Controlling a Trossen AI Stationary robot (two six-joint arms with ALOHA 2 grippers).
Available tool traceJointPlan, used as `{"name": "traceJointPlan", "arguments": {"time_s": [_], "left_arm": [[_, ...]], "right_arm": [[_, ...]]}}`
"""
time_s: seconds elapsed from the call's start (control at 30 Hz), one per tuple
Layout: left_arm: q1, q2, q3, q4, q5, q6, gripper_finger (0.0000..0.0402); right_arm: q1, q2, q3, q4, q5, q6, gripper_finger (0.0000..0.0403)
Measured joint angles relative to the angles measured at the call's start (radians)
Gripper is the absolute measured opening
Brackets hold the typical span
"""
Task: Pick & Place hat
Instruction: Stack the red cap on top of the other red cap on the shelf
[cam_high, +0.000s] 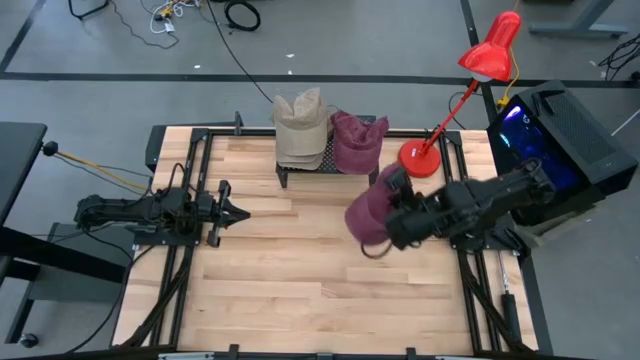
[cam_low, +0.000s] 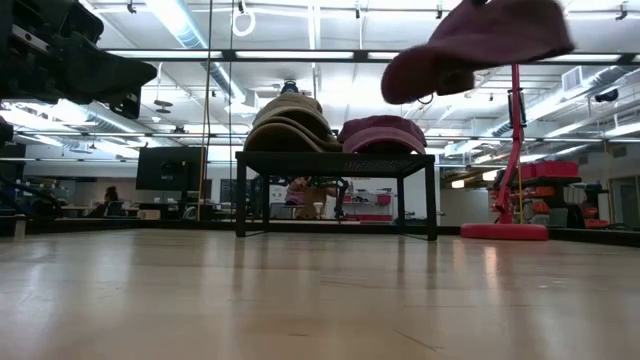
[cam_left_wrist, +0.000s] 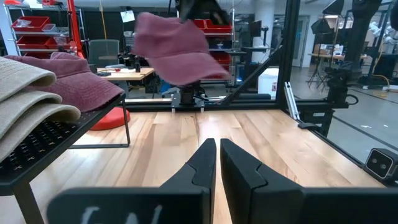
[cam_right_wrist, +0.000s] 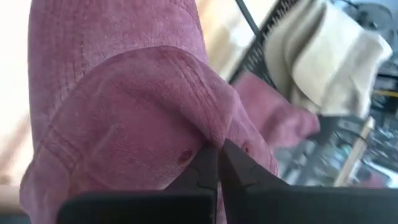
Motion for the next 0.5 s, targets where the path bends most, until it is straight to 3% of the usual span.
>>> {"name": "traceJointPlan", "arguments": {"time_s": [0.27, 0.5], "left_arm": [[0.000, 0.000, 0.000, 0.000, 0.000, 0.000, 0.0030], [0.000, 0.000, 0.000, 0.000, 0.000, 0.000, 0.0030]], "right_arm": [[-0.191, -0.008, 0.000, 0.045, 0.124, -0.224, 0.0000], [-0.331, -0.038, 0.000, 0.220, 0.186, -0.440, 0.0000]]}}
